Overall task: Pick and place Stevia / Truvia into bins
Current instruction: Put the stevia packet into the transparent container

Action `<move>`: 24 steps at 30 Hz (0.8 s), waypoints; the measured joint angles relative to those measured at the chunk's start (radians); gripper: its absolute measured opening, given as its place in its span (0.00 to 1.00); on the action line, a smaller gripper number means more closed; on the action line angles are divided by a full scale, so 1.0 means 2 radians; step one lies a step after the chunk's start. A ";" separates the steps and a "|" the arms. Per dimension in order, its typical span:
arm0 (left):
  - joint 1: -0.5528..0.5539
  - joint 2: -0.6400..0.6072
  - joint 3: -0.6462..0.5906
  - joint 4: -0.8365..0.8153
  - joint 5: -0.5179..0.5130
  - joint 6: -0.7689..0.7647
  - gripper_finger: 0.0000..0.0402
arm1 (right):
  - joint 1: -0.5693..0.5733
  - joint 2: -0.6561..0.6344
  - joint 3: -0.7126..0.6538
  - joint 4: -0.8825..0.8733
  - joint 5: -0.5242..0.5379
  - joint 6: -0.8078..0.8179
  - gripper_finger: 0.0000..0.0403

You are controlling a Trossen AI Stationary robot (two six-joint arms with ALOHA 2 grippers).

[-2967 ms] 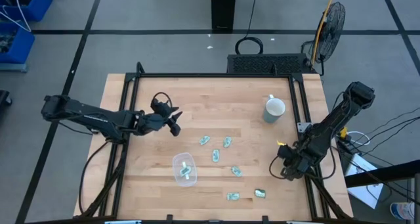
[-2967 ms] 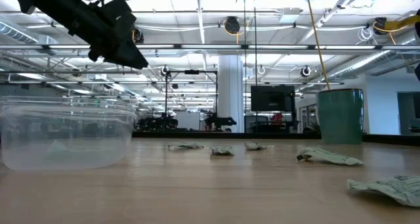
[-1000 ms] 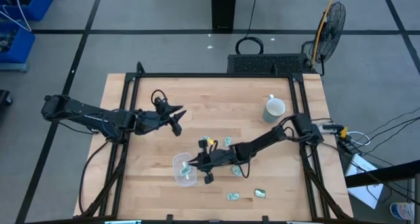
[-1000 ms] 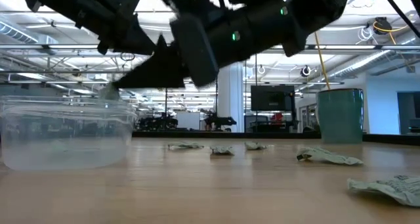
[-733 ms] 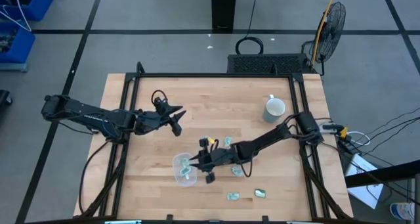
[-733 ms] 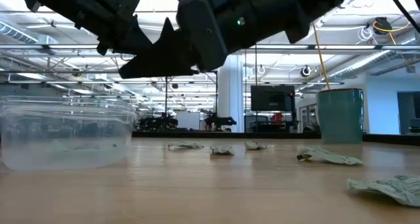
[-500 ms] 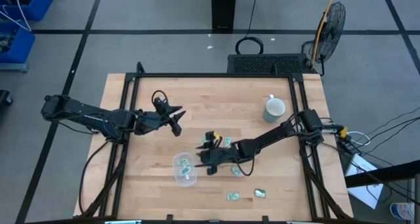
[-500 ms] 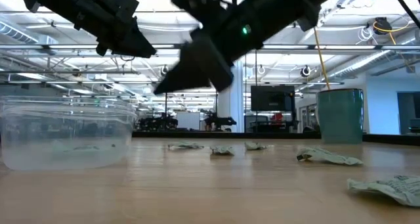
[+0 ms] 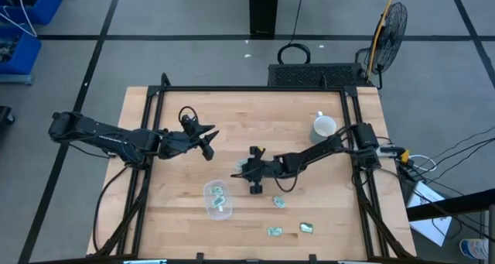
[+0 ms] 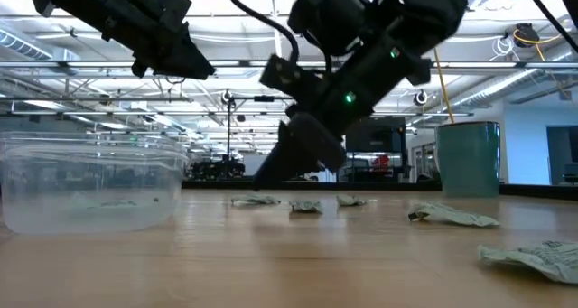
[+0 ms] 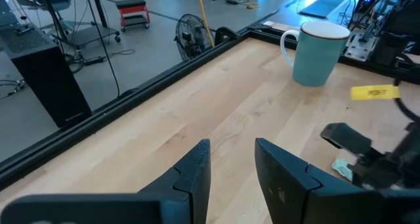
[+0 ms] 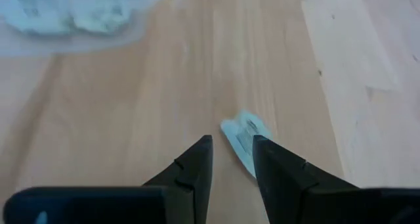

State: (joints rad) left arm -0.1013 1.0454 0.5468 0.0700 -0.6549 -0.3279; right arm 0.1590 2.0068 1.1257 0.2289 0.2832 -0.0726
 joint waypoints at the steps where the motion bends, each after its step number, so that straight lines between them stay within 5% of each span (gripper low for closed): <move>1: 0.000 0.000 0.000 0.000 0.000 0.000 0.31 | -0.002 0.000 -0.008 0.012 0.000 -0.005 0.25; 9: 0.000 0.000 0.000 0.000 0.000 0.000 0.31 | -0.011 0.000 -0.050 0.132 -0.052 -0.011 0.25; 24: 0.000 0.000 0.000 -0.001 -0.001 -0.007 0.31 | -0.019 0.026 -0.053 0.164 -0.051 -0.035 0.25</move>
State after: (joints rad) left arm -0.1017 1.0454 0.5468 0.0688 -0.6563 -0.3420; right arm 0.1210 2.0595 1.0199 0.5563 0.1813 -0.1422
